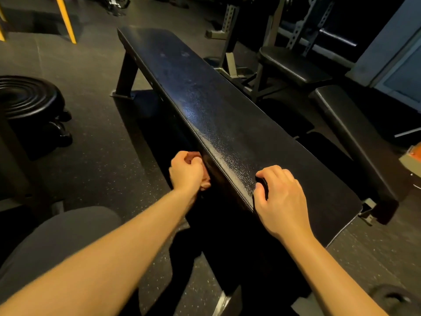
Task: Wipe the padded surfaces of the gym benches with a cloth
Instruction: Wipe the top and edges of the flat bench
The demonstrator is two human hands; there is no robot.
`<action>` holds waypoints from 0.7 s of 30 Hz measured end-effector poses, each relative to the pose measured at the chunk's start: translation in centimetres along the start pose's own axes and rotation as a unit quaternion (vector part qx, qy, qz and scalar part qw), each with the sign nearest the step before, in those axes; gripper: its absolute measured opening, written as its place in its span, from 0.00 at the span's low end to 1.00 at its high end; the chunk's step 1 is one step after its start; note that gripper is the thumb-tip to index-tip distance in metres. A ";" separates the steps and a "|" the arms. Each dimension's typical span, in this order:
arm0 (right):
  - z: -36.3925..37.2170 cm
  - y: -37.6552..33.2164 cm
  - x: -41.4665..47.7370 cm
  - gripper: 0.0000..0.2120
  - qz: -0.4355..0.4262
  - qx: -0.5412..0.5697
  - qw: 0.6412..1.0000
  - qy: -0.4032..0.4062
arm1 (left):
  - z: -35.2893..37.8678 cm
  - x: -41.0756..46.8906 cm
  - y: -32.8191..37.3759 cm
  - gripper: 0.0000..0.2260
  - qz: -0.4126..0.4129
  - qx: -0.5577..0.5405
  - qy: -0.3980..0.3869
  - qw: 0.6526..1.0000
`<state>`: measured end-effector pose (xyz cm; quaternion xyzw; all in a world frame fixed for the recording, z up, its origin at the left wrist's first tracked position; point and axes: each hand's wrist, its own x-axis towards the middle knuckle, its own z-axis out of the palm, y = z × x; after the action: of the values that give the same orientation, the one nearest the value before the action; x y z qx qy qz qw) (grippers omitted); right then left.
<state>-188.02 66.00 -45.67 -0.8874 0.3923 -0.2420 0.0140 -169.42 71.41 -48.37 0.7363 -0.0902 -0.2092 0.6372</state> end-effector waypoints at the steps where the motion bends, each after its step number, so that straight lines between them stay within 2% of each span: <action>1: 0.0 0.0 0.0 0.06 0.002 -0.001 1.000 -0.001 | -0.1 0.5 -0.1 0.07 0.001 0.003 0.007 1.000; 6: -0.1 -0.2 0.0 0.06 0.008 -0.005 1.000 -0.004 | -0.9 -8.3 -2.0 0.06 0.100 -0.013 -0.100 0.990; 11: -0.3 -0.4 -0.1 0.07 0.014 -0.005 1.000 -0.012 | -0.3 0.4 -0.6 0.07 0.038 0.016 -0.009 0.999; 13: -0.3 -0.5 -0.1 0.07 0.016 -0.008 1.000 -0.013 | -0.1 -1.2 -1.1 0.07 0.044 0.004 -0.026 0.999; 16: -0.3 -0.6 -0.1 0.07 0.020 -0.014 1.000 -0.010 | -0.8 -6.5 -1.8 0.07 0.101 -0.007 -0.100 0.990; 17: -0.4 -0.7 -0.1 0.07 0.022 -0.014 1.000 -0.011 | -0.9 -6.3 -1.6 0.06 0.101 -0.001 -0.094 0.990; 21: -0.3 -0.7 -0.1 0.07 0.017 -0.011 1.000 -0.013 | -0.2 0.4 0.2 0.07 0.047 -0.003 0.005 0.999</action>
<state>-187.75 66.60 -45.27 -0.8836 0.4099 -0.2262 0.0133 -168.96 71.44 -48.23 0.7301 -0.1208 -0.1756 0.6492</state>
